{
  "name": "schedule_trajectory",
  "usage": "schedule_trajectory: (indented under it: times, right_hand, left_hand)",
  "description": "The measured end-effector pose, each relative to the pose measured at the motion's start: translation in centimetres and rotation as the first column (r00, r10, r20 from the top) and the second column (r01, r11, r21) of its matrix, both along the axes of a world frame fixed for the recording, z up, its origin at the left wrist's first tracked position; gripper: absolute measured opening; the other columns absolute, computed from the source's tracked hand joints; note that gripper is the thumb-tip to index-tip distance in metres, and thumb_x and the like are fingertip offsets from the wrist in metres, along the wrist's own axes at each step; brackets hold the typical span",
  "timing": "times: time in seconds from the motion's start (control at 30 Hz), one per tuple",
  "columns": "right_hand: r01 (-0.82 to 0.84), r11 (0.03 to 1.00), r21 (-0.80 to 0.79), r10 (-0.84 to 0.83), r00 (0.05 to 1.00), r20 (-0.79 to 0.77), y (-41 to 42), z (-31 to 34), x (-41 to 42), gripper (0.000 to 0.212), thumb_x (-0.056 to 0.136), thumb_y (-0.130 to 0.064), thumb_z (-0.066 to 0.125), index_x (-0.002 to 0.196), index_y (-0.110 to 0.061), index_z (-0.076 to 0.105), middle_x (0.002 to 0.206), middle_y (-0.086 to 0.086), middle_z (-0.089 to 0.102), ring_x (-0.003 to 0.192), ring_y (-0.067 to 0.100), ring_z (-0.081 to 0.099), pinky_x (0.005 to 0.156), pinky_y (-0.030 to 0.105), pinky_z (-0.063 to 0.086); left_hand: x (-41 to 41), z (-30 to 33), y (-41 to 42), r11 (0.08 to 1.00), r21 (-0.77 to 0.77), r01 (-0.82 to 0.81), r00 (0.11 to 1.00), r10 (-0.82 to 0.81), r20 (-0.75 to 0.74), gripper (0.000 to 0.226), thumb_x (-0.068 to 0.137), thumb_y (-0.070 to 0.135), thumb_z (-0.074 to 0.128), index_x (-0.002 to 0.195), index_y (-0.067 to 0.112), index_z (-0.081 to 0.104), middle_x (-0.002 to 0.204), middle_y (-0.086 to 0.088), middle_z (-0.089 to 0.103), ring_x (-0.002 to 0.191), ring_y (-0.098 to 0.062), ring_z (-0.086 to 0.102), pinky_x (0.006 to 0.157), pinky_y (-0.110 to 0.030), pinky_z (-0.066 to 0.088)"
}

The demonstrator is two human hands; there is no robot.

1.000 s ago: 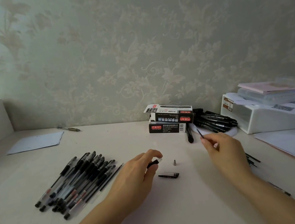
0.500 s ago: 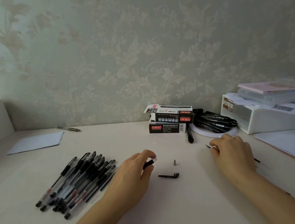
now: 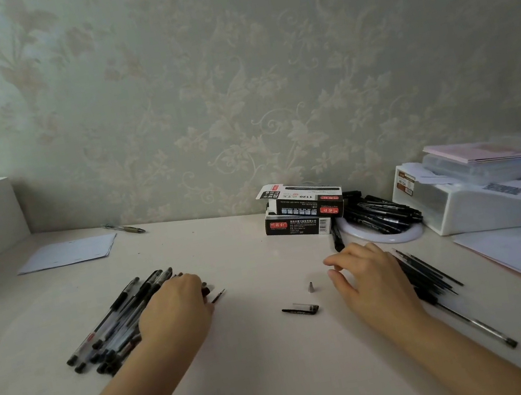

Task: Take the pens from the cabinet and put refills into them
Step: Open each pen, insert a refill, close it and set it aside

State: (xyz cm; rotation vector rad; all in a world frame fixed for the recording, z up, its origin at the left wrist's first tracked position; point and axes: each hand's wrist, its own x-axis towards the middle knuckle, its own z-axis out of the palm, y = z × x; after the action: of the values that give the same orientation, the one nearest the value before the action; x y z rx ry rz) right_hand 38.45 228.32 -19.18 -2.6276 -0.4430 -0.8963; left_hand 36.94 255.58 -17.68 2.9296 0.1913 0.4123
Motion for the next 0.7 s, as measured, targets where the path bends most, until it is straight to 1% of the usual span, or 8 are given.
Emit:
schedule_trajectory:
  times: [0.13, 0.23, 0.3, 0.4, 0.47, 0.53, 0.6, 0.7]
  right_hand:
    - [-0.022, 1.000, 0.018, 0.022, 1.000, -0.021, 0.1, 0.0, 0.0, 0.017, 0.091, -0.022, 0.065, 0.105, -0.023, 0.074, 0.096, -0.011, 0.068, 0.090, 0.016, 0.059, 0.082, 0.038, 0.050]
    - [-0.074, 0.978, 0.194, 0.083, 0.996, -0.040, 0.5, 0.2, -0.3, 0.012, 0.090, -0.021, 0.067, 0.099, -0.024, 0.075, 0.091, -0.017, 0.068, 0.078, 0.007, 0.057, 0.075, 0.023, 0.048]
    - [-0.119, 0.885, 0.451, 0.179, 0.979, -0.092, 1.2, 0.4, -0.7, 0.008, 0.088, -0.022, 0.071, 0.091, -0.027, 0.077, 0.082, -0.016, 0.071, 0.070, 0.006, 0.060, 0.067, 0.013, 0.046]
    - [-0.134, 0.615, 0.777, 0.453, 0.866, -0.209, 2.6, 1.0, -1.6, 0.008, 0.084, -0.019, 0.075, 0.089, -0.025, 0.077, 0.079, -0.007, 0.076, 0.069, 0.002, 0.067, 0.065, 0.012, 0.050]
    - [-0.139, 0.529, 0.837, 0.578, 0.781, -0.236, 3.3, 1.1, -2.1, 0.010, 0.084, -0.014, 0.073, 0.090, -0.020, 0.078, 0.077, 0.001, 0.076, 0.064, 0.004, 0.065, 0.062, 0.013, 0.049]
    - [-0.160, 0.518, 0.840, 0.633, 0.733, -0.249, 3.7, 1.0, -2.4, 0.011, 0.087, -0.011, 0.070, 0.091, -0.017, 0.078, 0.075, 0.004, 0.074, 0.062, 0.007, 0.060, 0.062, 0.017, 0.049]
    - [-0.140, 0.496, 0.857, 0.636, 0.730, -0.249, 3.7, 0.8, -2.3, 0.012, 0.090, -0.011, 0.067, 0.090, -0.016, 0.078, 0.076, 0.005, 0.074, 0.061, 0.008, 0.059, 0.062, 0.019, 0.050]
    - [-0.059, 0.429, 0.902, 0.562, 0.798, -0.215, 3.3, 0.8, -1.9, 0.013, 0.095, -0.017, 0.060, 0.091, -0.011, 0.071, 0.077, 0.007, 0.074, 0.063, 0.010, 0.060, 0.062, 0.020, 0.052]
  left_hand:
    - [-0.1, 0.1, -0.4, 0.999, 0.044, -0.008, 1.000, 0.009, -0.023, 0.014, 0.097, 0.028, 0.047, 0.090, 0.017, 0.052, 0.106, 0.000, 0.059, 0.101, -0.022, 0.058, 0.067, -0.030, 0.040]
    - [-0.5, 1.0, -1.4, 0.997, 0.009, 0.074, 0.993, -0.074, 0.087, 0.018, 0.098, 0.031, 0.046, 0.098, 0.015, 0.054, 0.100, 0.001, 0.052, 0.095, -0.023, 0.059, 0.069, -0.033, 0.044]
    - [-1.0, 1.5, -2.6, 0.968, -0.085, 0.235, 0.938, -0.203, 0.282, 0.016, 0.097, 0.033, 0.049, 0.095, 0.018, 0.053, 0.092, 0.006, 0.047, 0.084, -0.021, 0.058, 0.068, -0.037, 0.047]
    - [-1.9, 1.5, -4.7, 0.844, -0.179, 0.505, 0.809, -0.391, 0.440, 0.011, 0.094, 0.034, 0.055, 0.091, 0.023, 0.055, 0.087, 0.012, 0.047, 0.071, -0.009, 0.051, 0.065, -0.034, 0.046]
    - [-2.1, 0.8, -5.6, 0.780, -0.207, 0.591, 0.769, -0.467, 0.437, 0.009, 0.093, 0.034, 0.057, 0.087, 0.027, 0.055, 0.084, 0.013, 0.048, 0.068, -0.005, 0.048, 0.063, -0.030, 0.045]
    - [-1.9, 0.2, -5.9, 0.747, -0.230, 0.623, 0.756, -0.502, 0.420, 0.011, 0.092, 0.036, 0.058, 0.082, 0.033, 0.053, 0.083, 0.015, 0.048, 0.068, -0.001, 0.047, 0.061, -0.022, 0.041]
    - [-1.7, -0.2, -5.8, 0.733, -0.254, 0.631, 0.756, -0.508, 0.414, 0.011, 0.092, 0.039, 0.057, 0.082, 0.035, 0.053, 0.082, 0.017, 0.049, 0.070, 0.002, 0.048, 0.060, -0.016, 0.035]
    - [-1.4, -0.8, -5.4, 0.733, -0.291, 0.615, 0.776, -0.496, 0.391, 0.008, 0.093, 0.045, 0.052, 0.091, 0.038, 0.048, 0.086, 0.020, 0.050, 0.075, 0.008, 0.049, 0.063, -0.012, 0.036]
